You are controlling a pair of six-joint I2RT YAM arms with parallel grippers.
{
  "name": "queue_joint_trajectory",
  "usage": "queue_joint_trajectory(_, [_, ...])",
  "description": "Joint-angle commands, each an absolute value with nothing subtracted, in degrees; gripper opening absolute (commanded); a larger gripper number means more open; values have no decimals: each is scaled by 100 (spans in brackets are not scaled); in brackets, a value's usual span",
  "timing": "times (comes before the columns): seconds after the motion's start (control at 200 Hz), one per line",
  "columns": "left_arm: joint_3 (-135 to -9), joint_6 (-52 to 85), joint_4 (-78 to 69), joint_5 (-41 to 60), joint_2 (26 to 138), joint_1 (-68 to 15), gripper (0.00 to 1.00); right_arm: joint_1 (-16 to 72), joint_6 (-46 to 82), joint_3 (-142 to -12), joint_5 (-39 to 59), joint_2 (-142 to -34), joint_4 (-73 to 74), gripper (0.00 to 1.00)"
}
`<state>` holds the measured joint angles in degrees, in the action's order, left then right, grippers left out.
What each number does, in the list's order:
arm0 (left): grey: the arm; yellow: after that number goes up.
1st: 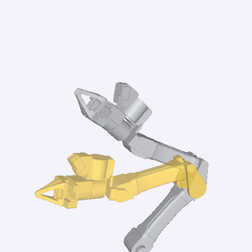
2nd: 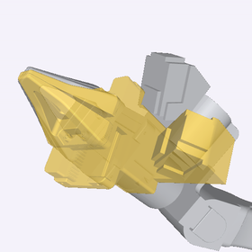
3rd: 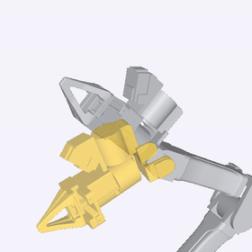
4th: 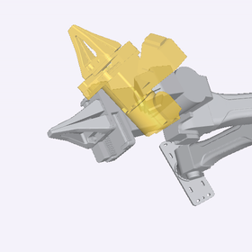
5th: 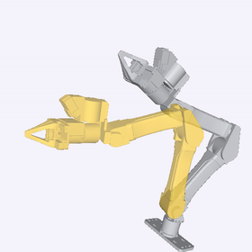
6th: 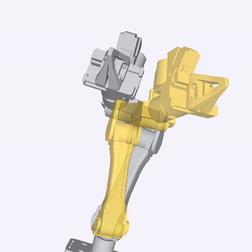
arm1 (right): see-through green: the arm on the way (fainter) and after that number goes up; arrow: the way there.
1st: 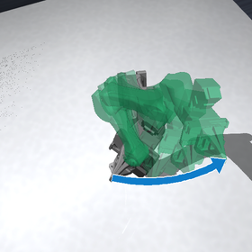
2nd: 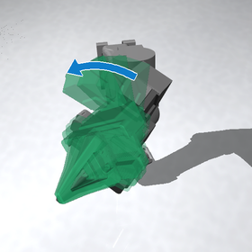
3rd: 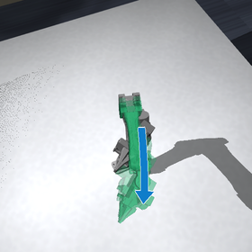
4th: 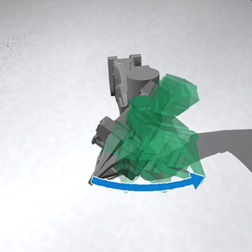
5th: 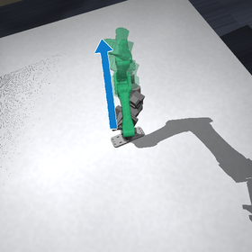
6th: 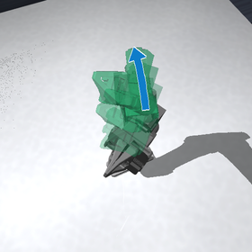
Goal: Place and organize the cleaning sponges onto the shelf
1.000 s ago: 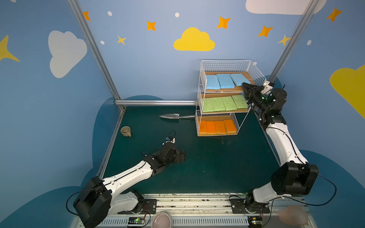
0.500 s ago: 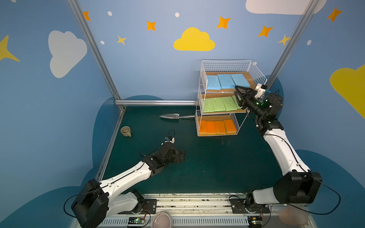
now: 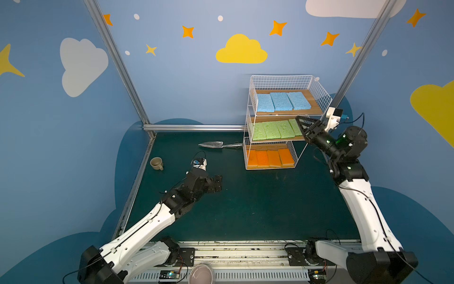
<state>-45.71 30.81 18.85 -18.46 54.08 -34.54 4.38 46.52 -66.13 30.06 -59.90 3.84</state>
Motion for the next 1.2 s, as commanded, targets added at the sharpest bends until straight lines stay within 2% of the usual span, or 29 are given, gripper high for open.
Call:
queue_joint_trajectory(0.0, [-4597,2569,2080,-2422,5132,-3265,100,488,2797,-5604,2333,-5376,-218,78])
queue_joint_trajectory(0.06, [-4397,2383,1796,-2829,4983,-3220,100,484,2276,-4757,1758,-4896,43,87])
queue_joint_trajectory(0.1, [-4238,2215,1565,-2986,4861,-3122,100,483,1968,-4213,1395,-4618,307,90])
queue_joint_trajectory(0.295, [-3859,1457,847,-2421,5040,-2073,100,485,926,-2204,-112,-4093,1486,90])
queue_joint_trajectory(0.37, [-3841,1225,862,-2242,5336,-1612,100,475,632,-1808,-523,-4132,1867,90])
queue_joint_trajectory(0.476, [-3618,893,636,-1965,5663,-1014,100,439,933,-1784,-1179,-4380,1811,90])
queue_joint_trajectory(0.626, [-2963,577,-734,-1726,6119,-539,100,413,1062,-2036,-1353,-4966,1429,90])
queue_joint_trajectory(0.806, [-2870,672,-1708,-1370,6942,35,100,447,1112,-1441,-1551,-5672,2830,90])
queue_joint_trajectory(0.901, [-2616,610,-2616,-1078,7367,152,100,396,1200,-674,-1942,-5912,4427,90])
queue_joint_trajectory(0.976, [-2455,636,-3209,-985,7685,219,100,333,1383,-544,-2091,-6035,4731,91])
queue_joint_trajectory(1.091, [-2497,545,-3581,-925,8044,251,100,255,1127,-705,-1724,-6683,5196,91])
queue_joint_trajectory(1.196, [-2475,480,-3983,-748,8422,234,100,290,799,-1148,-1085,-6936,4606,91])
